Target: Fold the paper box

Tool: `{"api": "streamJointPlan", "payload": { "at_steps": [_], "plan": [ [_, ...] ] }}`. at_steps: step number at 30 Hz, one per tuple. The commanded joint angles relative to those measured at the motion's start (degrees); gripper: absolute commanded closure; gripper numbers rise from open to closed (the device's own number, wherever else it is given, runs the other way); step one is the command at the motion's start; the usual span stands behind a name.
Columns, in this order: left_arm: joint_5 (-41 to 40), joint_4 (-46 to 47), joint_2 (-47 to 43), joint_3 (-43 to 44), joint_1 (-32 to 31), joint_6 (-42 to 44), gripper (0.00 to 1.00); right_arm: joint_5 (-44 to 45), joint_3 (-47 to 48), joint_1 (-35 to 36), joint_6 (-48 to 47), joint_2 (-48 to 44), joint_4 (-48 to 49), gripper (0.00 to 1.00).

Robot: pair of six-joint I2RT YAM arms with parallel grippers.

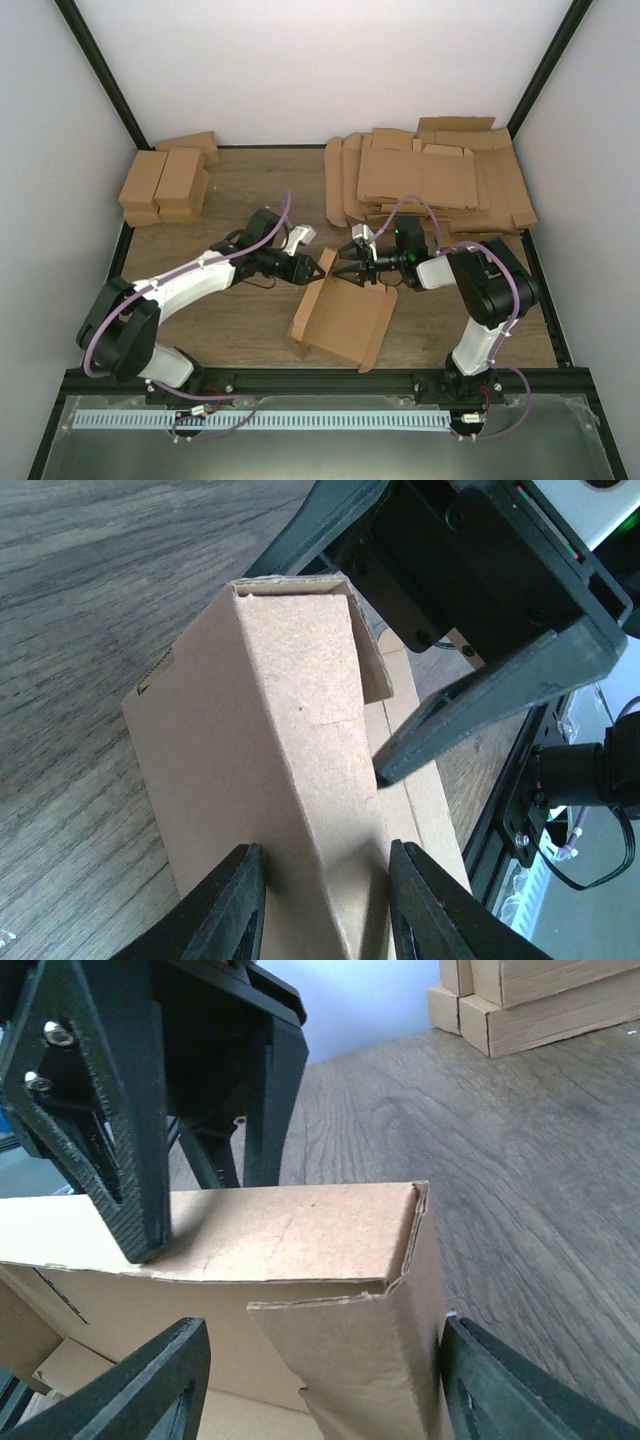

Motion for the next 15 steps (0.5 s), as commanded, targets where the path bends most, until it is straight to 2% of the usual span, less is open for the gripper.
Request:
{"api": "streamJointPlan", "payload": {
  "at_steps": [1,4,11,15],
  "plan": [
    [-1.5,-2.2,2.5,1.8,1.6,1.8,0.64,-4.9,-0.2,1.7,-1.6,-1.2,-2.1,0.32],
    [-1.2,-3.6,3.8,3.3,1.8,2.9,0.64,-5.1,0.2,1.6,-2.3,-1.2,-3.1,0.30],
    [-1.7,-7.0,6.4,7.1,2.7,4.4,0.64,-6.1,1.9,1.6,-5.3,-1.1,-8.2,0.31],
    [-1.5,-5.9,7.1,7.7,2.8,3.6,0.63,-3.6,1.7,2.0,-4.1,-1.1,-7.6,0.33]
  ]
}}
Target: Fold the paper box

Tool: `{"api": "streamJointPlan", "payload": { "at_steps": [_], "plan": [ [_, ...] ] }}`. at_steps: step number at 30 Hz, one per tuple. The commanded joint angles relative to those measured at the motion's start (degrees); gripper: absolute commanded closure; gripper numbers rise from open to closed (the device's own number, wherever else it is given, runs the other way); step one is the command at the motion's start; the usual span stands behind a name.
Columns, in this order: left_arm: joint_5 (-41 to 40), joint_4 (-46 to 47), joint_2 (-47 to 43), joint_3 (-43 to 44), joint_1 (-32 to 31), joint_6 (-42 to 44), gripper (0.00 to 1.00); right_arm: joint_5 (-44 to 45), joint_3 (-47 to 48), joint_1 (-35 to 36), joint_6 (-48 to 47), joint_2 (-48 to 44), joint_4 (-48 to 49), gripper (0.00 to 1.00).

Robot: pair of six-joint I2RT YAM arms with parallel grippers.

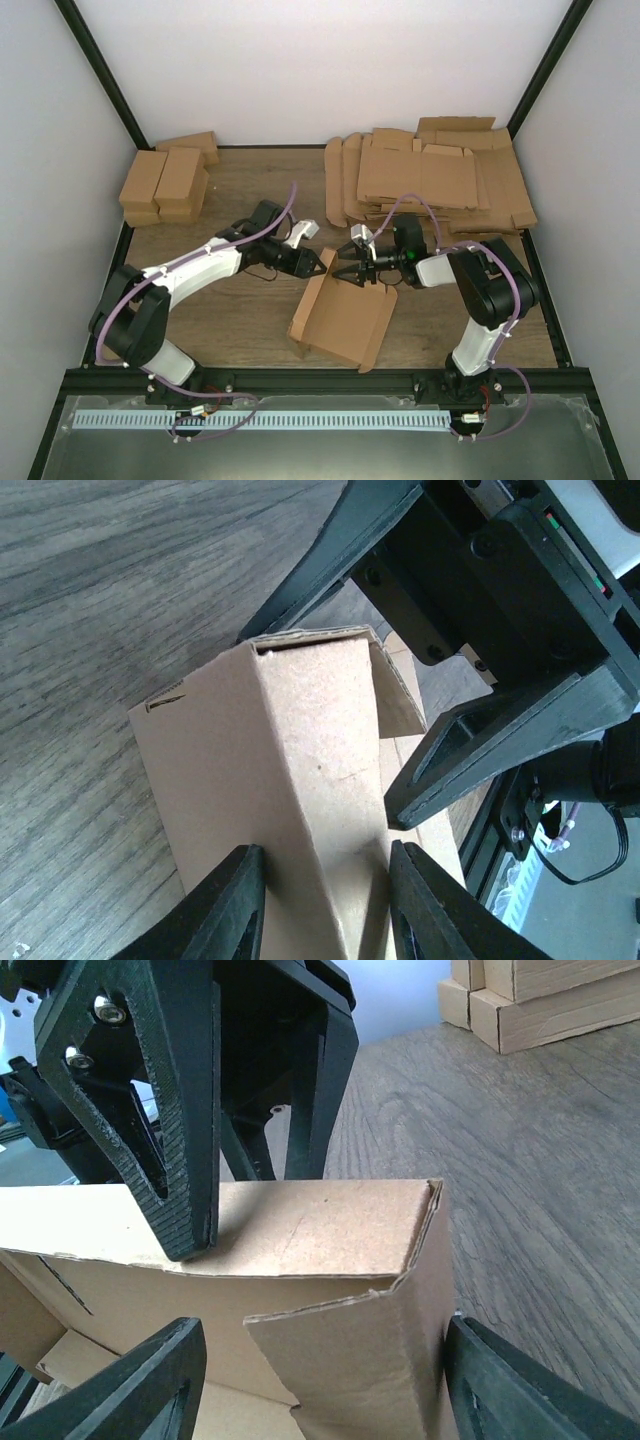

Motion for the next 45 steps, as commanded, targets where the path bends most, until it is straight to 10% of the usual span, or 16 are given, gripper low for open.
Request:
{"api": "streamJointPlan", "payload": {
  "at_steps": [1,13,45],
  "plan": [
    [-4.2,1.2,1.8,0.9,1.0,0.6,0.62,-0.7,-0.5,1.9,0.7,-1.2,-1.4,0.34],
    [-1.1,7.2,3.5,0.6,0.9,-1.0,0.57,16.8,-14.5,6.3,8.9,-13.7,12.0,0.32],
    [-0.7,0.5,10.6,7.9,-0.1,7.0,0.62,15.4,-14.8,7.9,8.0,-17.0,4.0,0.39]
  ]
}}
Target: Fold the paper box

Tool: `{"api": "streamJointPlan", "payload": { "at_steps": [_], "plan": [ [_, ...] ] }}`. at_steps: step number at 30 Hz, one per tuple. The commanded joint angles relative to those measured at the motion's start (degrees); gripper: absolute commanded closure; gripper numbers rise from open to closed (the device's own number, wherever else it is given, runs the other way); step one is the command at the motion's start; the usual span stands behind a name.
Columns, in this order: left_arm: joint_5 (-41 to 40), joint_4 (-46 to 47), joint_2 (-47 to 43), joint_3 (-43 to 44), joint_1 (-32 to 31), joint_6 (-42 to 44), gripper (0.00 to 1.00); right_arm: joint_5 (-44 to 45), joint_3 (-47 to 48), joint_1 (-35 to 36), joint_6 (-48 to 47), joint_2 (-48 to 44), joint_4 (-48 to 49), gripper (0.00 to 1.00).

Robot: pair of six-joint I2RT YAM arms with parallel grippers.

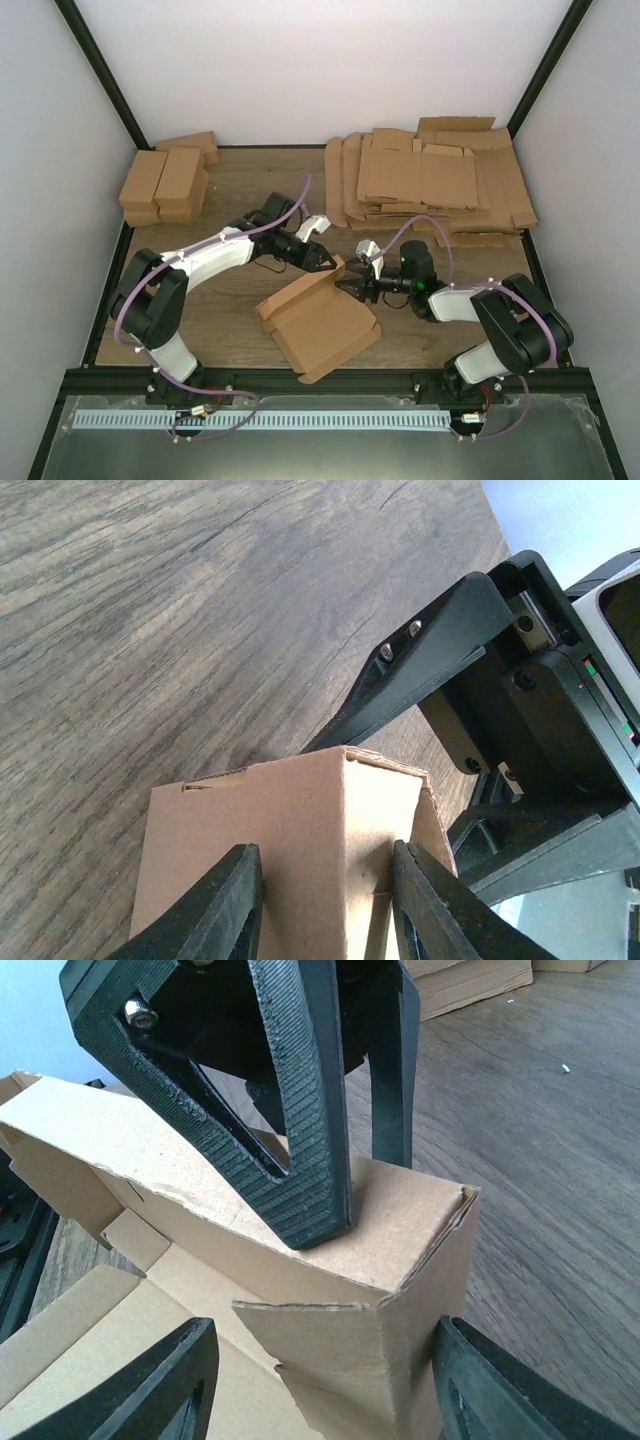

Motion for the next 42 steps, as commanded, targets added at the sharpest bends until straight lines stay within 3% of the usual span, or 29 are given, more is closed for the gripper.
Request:
{"api": "streamJointPlan", "payload": {
  "at_steps": [1,7,15,23,28,31,34,39,42],
  "plan": [
    [-5.7,-0.3,3.8,2.3,0.1,2.6,0.63,-6.7,0.9,2.0,-0.7,-0.6,-1.5,0.38],
    [-5.9,-0.1,6.1,3.9,0.1,3.2,0.65,-6.8,0.0,2.2,-0.2,-2.6,-2.3,0.35],
    [-4.9,-0.7,6.3,4.6,0.2,5.2,0.65,-6.6,1.4,2.3,-1.0,-1.7,-4.6,0.58],
    [-1.9,2.8,4.9,1.7,0.1,3.2,0.65,5.7,1.2,6.8,1.5,-3.2,-3.3,0.56],
    [-1.3,4.8,4.5,-0.2,0.0,1.9,0.65,13.7,0.7,10.9,1.9,-4.9,-2.2,0.48],
    [-2.0,4.6,4.3,-0.2,0.0,1.9,0.65,12.6,0.0,11.2,0.5,-6.1,-2.9,0.39],
    [-2.9,4.1,4.2,0.1,0.0,2.0,0.65,9.8,0.0,11.2,-1.2,-7.2,-6.6,0.22],
    [-2.2,3.8,4.3,0.6,0.1,2.6,0.65,9.2,-2.9,10.6,0.3,-11.0,-7.9,0.09],
    [-1.8,3.4,4.3,0.6,0.1,3.5,0.65,7.1,-5.2,7.9,0.6,-14.0,-6.6,0.06]
  ]
}}
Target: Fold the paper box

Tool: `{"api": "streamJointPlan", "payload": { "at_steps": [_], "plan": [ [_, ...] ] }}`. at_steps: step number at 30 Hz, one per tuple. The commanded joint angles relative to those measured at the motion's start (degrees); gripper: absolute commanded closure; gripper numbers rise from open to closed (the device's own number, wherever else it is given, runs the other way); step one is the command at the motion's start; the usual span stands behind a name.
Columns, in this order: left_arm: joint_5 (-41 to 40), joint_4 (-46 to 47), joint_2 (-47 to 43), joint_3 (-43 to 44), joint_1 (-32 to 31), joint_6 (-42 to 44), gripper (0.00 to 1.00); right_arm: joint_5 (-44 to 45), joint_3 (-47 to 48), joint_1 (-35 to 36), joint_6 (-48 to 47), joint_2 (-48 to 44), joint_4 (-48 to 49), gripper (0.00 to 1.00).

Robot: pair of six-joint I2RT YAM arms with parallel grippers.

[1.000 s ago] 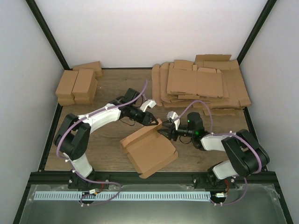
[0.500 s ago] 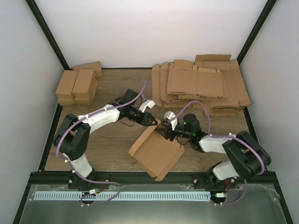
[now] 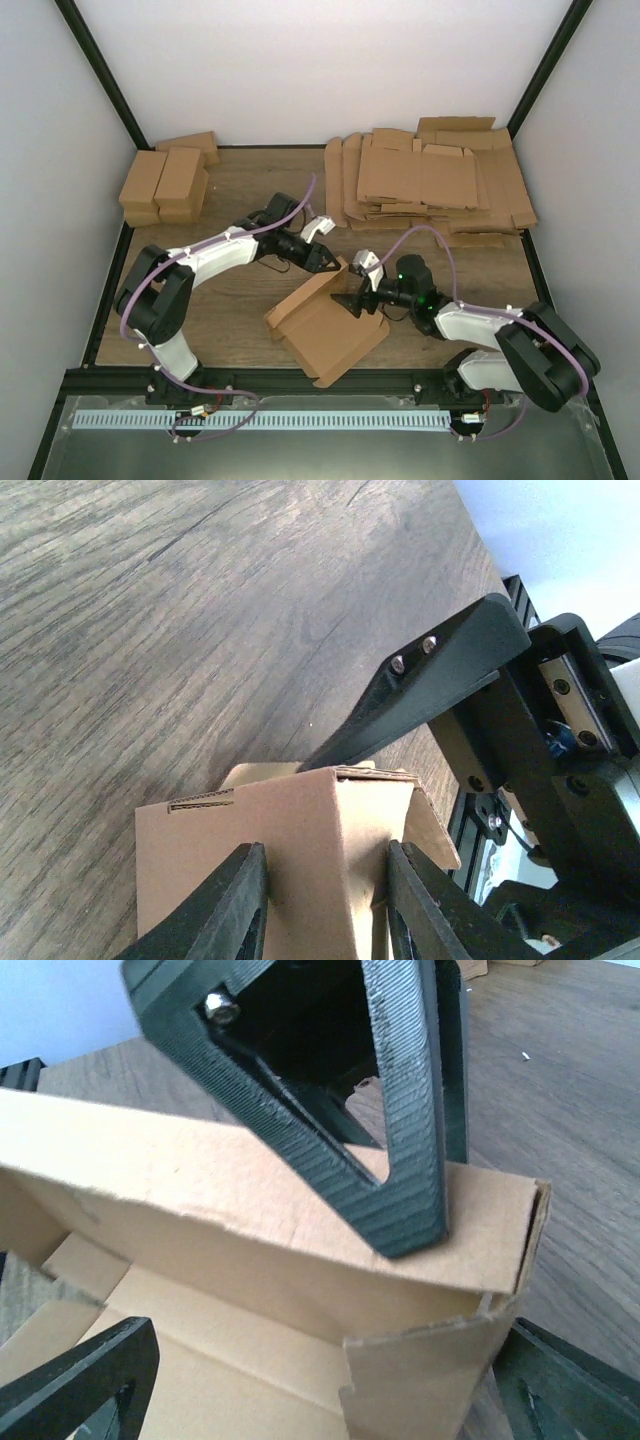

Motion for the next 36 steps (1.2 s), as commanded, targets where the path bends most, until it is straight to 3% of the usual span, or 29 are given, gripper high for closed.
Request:
{"api": "streamJointPlan", "payload": {
  "at_steps": [1,5,9,16,22,25,31,36],
  "plan": [
    [-4.7,1.4,1.8,-0.3,0.2,2.2,0.65,-10.9,-2.5,-1.7,0.5,-4.1,1.2,0.06],
    [-4.8,-0.5,2.4,1.0,0.2,3.6,0.65,-20.0,1.3,-4.4,1.1,-0.2,-1.0,0.08],
    [-5.0,-1.8,3.0,2.6,0.2,5.1,0.65,-22.7,0.5,-4.4,3.1,-2.0,-1.9,0.09],
    [-0.5,-1.4,3.5,3.0,0.2,7.6,0.66,-17.4,-2.0,-4.3,5.0,-11.0,-7.6,0.15],
    [2.6,-2.1,4.1,3.3,0.2,9.5,0.66,-12.4,0.0,-4.3,3.7,-8.0,-9.3,0.27],
    [2.0,-2.7,4.5,3.7,0.2,10.1,0.66,-10.6,0.0,-4.3,3.5,-7.6,-8.3,0.27],
    [0.2,-2.9,4.7,3.9,0.2,10.1,0.66,-6.4,-4.5,-4.3,5.3,-16.8,-7.2,0.26],
    [-0.2,-2.8,5.3,4.0,0.2,10.0,0.66,1.1,-4.6,-4.6,6.9,-20.7,-10.0,0.31]
  ]
}}
